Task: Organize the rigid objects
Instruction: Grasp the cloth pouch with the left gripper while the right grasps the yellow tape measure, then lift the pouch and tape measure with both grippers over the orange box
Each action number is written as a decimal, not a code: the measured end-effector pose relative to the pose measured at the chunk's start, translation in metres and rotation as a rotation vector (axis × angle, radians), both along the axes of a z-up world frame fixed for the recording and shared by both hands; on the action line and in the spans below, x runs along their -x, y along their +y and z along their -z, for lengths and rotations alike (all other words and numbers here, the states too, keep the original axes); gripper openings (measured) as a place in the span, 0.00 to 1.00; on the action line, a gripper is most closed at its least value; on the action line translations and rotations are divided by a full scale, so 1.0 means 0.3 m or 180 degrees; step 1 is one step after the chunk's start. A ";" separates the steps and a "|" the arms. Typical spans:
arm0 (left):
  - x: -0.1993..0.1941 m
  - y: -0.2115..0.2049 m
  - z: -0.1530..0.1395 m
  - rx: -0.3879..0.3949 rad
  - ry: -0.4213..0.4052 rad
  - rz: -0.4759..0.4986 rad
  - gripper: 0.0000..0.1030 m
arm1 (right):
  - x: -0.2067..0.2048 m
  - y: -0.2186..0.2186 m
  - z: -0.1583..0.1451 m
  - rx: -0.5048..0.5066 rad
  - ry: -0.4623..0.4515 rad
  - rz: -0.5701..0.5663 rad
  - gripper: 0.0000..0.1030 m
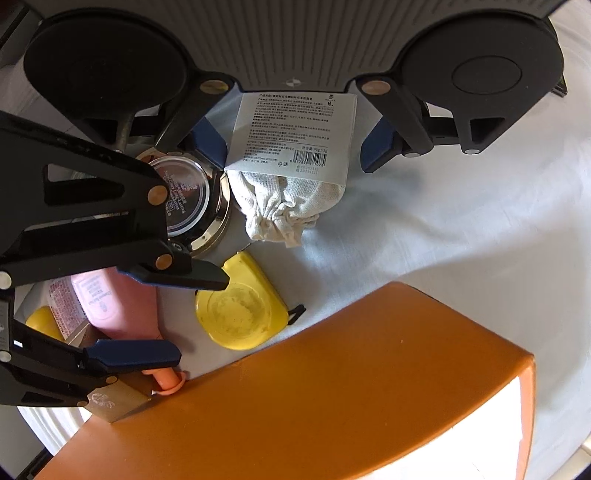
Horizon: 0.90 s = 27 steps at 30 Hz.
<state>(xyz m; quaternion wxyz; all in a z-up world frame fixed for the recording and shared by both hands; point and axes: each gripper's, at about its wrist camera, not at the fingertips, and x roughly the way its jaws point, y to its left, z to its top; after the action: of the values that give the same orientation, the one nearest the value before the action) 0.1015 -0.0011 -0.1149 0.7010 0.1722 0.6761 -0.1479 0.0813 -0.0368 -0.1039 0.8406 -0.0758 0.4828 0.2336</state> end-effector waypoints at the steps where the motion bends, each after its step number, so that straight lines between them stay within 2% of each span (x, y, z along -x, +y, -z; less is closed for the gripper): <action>1: 0.000 -0.002 0.015 -0.0034 0.0034 0.0036 0.92 | 0.000 0.001 0.000 0.0007 0.0000 0.0000 0.52; 3: -0.003 -0.014 0.045 -0.0166 0.0177 0.0192 0.85 | 0.001 0.002 -0.005 0.0020 -0.0012 -0.0004 0.52; 5: -0.003 -0.032 0.048 -0.0250 0.0178 0.0326 0.85 | 0.004 -0.001 -0.013 0.0028 -0.0036 -0.0008 0.53; 13: -0.019 -0.015 0.027 -0.0114 0.0061 0.0079 0.79 | 0.002 0.000 -0.011 -0.0037 -0.0040 0.0014 0.53; 17: -0.026 0.024 0.001 -0.0157 -0.0060 -0.0200 0.79 | -0.002 0.013 -0.010 -0.0063 -0.0022 -0.0015 0.53; 22: -0.041 0.101 -0.019 0.0040 -0.0071 -0.0655 0.79 | -0.019 0.016 0.012 -0.0030 0.0023 0.0037 0.53; 27: -0.056 0.137 -0.008 0.0068 -0.0015 -0.0816 0.79 | -0.043 0.028 0.034 -0.0056 0.0114 0.0097 0.54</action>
<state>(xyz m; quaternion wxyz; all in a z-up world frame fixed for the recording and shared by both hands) 0.1184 0.0401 -0.1124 0.7175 0.0772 0.6893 -0.0638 0.0941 -0.0285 -0.1141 0.8360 -0.0569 0.4967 0.2263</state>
